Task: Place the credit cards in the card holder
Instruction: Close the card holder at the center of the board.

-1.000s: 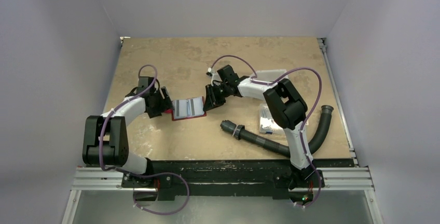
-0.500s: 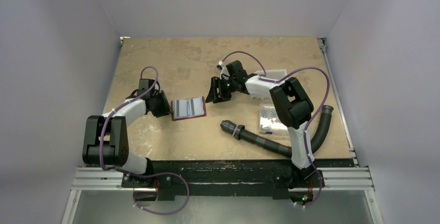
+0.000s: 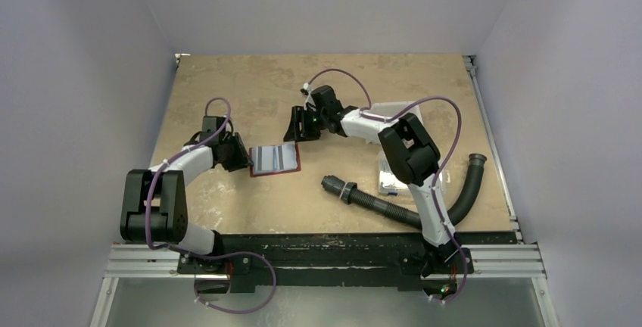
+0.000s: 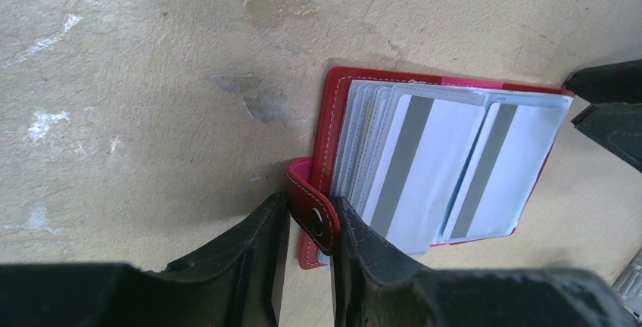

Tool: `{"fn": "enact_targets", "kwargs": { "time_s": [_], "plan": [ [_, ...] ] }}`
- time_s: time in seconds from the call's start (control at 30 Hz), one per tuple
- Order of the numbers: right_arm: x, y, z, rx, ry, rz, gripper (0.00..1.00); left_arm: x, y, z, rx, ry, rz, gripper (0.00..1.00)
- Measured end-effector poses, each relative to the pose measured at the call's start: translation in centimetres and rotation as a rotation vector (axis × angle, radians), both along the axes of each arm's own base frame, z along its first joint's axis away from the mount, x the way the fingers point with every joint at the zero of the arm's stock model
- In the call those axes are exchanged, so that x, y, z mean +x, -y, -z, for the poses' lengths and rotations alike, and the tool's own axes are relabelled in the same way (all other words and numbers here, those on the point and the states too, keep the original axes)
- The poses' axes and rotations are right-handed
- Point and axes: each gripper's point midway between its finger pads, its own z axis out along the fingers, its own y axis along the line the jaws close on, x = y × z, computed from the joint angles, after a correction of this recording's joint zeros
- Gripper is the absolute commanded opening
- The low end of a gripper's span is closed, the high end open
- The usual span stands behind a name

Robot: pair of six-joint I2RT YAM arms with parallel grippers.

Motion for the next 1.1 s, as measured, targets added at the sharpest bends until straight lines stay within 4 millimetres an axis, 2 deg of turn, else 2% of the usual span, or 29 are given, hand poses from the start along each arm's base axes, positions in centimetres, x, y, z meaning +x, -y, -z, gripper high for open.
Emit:
{"fn": "enact_targets", "kwargs": {
  "time_s": [0.13, 0.27, 0.5, 0.63, 0.73, 0.8, 0.93, 1.0, 1.1],
  "plan": [
    [-1.2, 0.0, -0.1, 0.020, -0.036, 0.023, 0.56, -0.1, 0.0, 0.0, -0.005, 0.009, -0.011, 0.29],
    [-3.2, 0.5, -0.5, 0.057, -0.120, 0.037, 0.55, -0.3, 0.0, 0.0, -0.022, 0.028, -0.041, 0.28],
    [-5.7, -2.2, -3.4, 0.238, -0.245, 0.022, 0.51, -0.4, 1.2, 0.0, -0.109, 0.061, -0.070, 0.25],
    [-6.1, -2.8, -5.5, 0.290, -0.250, 0.015, 0.55, -0.6, 1.3, 0.0, -0.127, 0.065, -0.085, 0.23],
    [-5.4, -1.3, -6.0, 0.217, -0.182, 0.026, 0.59, -0.8, 1.3, 0.0, -0.123, 0.059, -0.091, 0.20],
    [-3.8, 0.5, -6.1, 0.135, -0.097, 0.035, 0.65, -0.9, 1.2, 0.0, -0.124, 0.056, -0.097, 0.20],
    [-0.8, 3.6, -5.5, -0.028, 0.047, 0.012, 0.67, -1.3, 1.2, 0.1, -0.126, 0.053, -0.106, 0.14],
    [-0.5, 4.6, -4.7, -0.086, 0.069, -0.016, 0.67, -1.4, 1.2, 0.2, -0.125, 0.050, -0.110, 0.10],
    [-1.5, 5.3, -2.7, -0.151, 0.048, -0.057, 0.67, -1.6, 1.1, 0.3, -0.127, 0.053, -0.122, 0.07]
  ]
}}
